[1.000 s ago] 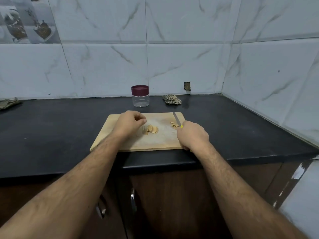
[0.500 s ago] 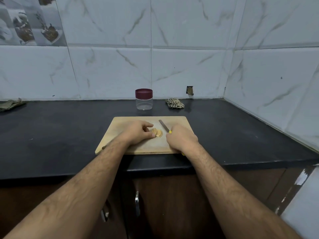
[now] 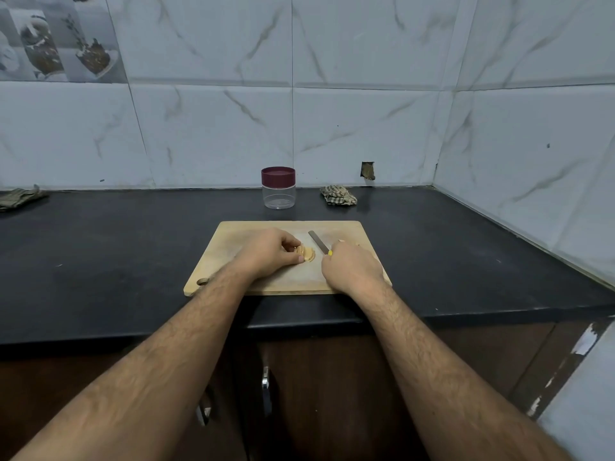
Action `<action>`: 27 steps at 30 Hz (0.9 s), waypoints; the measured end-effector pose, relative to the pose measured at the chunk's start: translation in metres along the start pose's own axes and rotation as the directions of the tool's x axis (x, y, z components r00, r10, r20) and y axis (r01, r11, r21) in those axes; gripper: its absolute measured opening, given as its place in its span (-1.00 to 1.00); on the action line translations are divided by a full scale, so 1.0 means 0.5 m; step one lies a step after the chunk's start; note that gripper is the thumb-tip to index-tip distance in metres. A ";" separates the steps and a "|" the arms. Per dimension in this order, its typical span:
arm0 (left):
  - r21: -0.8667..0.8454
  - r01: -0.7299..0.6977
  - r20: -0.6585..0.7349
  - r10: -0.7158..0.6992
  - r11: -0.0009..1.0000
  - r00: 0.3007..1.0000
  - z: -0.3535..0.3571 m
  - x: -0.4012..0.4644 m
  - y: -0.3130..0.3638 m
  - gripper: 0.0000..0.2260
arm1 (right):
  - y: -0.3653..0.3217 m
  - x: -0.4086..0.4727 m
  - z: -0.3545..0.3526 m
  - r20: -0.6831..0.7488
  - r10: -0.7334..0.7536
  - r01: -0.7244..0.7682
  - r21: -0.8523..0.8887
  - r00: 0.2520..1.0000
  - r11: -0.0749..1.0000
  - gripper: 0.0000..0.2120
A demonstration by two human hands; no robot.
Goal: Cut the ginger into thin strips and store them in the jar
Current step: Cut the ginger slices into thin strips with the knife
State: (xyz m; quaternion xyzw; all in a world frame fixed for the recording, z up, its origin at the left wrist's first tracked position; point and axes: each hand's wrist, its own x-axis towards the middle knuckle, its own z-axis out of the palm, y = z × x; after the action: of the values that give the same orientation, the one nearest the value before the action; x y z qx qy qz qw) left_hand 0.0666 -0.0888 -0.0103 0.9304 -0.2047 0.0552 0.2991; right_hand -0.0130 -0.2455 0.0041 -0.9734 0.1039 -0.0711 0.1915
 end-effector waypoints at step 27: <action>0.117 0.012 0.047 -0.018 0.993 0.999 -0.046 0.024 -0.011 -0.84 | 0.003 0.005 0.005 -0.001 -0.019 0.019 -0.015 1.000 1.000 -0.71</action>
State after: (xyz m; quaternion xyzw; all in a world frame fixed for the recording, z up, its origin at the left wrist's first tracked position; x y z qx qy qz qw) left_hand 0.0802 -0.0756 0.0085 0.9489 -0.2012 0.0424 0.2394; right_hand -0.0102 -0.2465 0.0016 -0.9757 0.0952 -0.0726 0.1835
